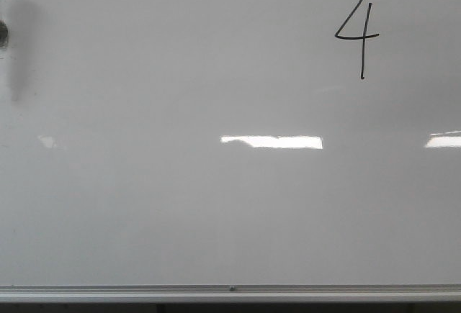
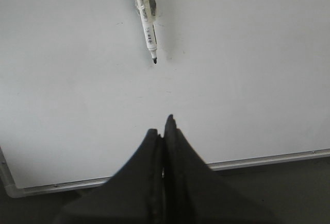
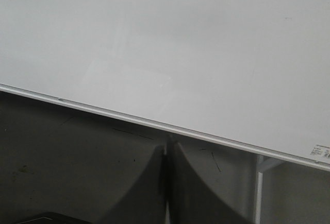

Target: Write number 4 on whiteboard

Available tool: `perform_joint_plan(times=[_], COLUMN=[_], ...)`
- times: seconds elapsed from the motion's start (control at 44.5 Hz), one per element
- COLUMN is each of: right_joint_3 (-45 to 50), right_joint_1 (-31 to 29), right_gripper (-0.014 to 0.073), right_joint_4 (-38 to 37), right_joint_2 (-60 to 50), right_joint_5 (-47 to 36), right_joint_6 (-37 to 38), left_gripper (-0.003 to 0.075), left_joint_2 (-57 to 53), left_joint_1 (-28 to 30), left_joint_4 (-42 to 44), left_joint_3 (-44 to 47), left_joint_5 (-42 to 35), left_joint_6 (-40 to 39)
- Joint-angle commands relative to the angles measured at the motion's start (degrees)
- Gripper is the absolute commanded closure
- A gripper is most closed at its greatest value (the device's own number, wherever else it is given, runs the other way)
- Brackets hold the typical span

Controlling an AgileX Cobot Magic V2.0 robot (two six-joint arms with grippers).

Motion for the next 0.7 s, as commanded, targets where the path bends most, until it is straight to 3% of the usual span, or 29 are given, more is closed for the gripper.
perform_joint_plan(times=[0.0,0.112,0.382,0.674], right_joint_3=[-1.3,-1.3,-1.3,-1.3], right_joint_1=[-0.3,-0.3,-0.3,-0.3], right_gripper=[0.0662,0.0662,0.0662,0.0662], right_joint_4=[-0.5,-0.5,-0.5,-0.5], right_joint_2=[0.4,0.4,0.4,0.4], right_joint_5=[-3.7,-3.7,-3.7,-3.6], right_joint_6=[0.2,0.2,0.2,0.2], left_gripper=[0.0741,0.0740,0.0741,0.0740], left_joint_2=[-1.2,-5.8,-23.1,-31.4], left_joint_1=[0.0,1.5,4.7,4.4], left_joint_4=[-0.4,1.4,0.8,-0.4], left_joint_3=[-0.6,3.4,26.9,43.2], left_joint_5=[-5.5,-8.7,-32.2,-49.2], left_joint_6=[0.1,0.1,0.1,0.1])
